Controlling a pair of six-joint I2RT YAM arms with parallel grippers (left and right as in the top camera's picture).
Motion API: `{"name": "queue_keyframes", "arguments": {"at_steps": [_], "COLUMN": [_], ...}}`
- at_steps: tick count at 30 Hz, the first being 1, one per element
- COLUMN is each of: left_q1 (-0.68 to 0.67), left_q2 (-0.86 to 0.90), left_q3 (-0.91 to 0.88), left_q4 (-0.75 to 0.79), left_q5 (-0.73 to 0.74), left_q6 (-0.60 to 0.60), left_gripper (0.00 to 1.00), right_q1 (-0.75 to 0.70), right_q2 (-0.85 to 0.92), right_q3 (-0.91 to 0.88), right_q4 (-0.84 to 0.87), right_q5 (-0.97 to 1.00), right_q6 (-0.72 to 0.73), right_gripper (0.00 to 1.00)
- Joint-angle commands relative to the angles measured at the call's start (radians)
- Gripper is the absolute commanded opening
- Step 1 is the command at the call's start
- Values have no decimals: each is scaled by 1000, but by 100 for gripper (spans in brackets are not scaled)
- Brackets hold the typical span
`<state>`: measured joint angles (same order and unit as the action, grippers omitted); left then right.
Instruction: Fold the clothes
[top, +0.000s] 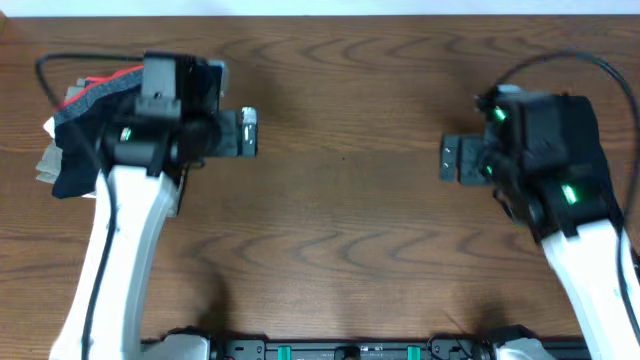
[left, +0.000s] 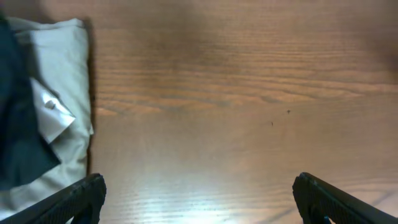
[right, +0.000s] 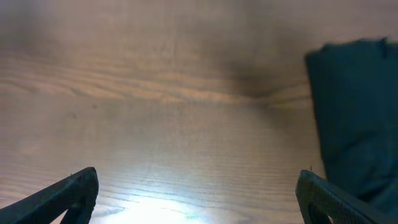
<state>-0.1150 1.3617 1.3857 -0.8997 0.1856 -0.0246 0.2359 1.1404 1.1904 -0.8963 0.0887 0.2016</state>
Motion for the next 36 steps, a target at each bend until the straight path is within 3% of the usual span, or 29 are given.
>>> {"name": "queue_keyframes", "arguments": {"at_steps": [1,8,14,24,36], "left_q1": [0,0,0,0,0], "left_q2": [-179,-628,-855,-879,-879], "left_q3": [-113,-520,-678,-679,-679], "left_q4": [32,183,159,-44,-44], "left_q5": [-11,-15,-14,-14,-15], "left_q6": [13,13,13,13,13], "left_gripper": [98,98,98,98,98], "right_q1": [42,112,111,111,98], "right_q2": [-191,-634,-807,-810,-840], "right_q3": [-128,-505,-674,-726,-730], "right_q4": [41,195,161,-156,-156], "right_q5": [29,148,128,128,128], "right_q6": [30,64,64,64,64], "right_gripper": [99,99,99,99,99]}}
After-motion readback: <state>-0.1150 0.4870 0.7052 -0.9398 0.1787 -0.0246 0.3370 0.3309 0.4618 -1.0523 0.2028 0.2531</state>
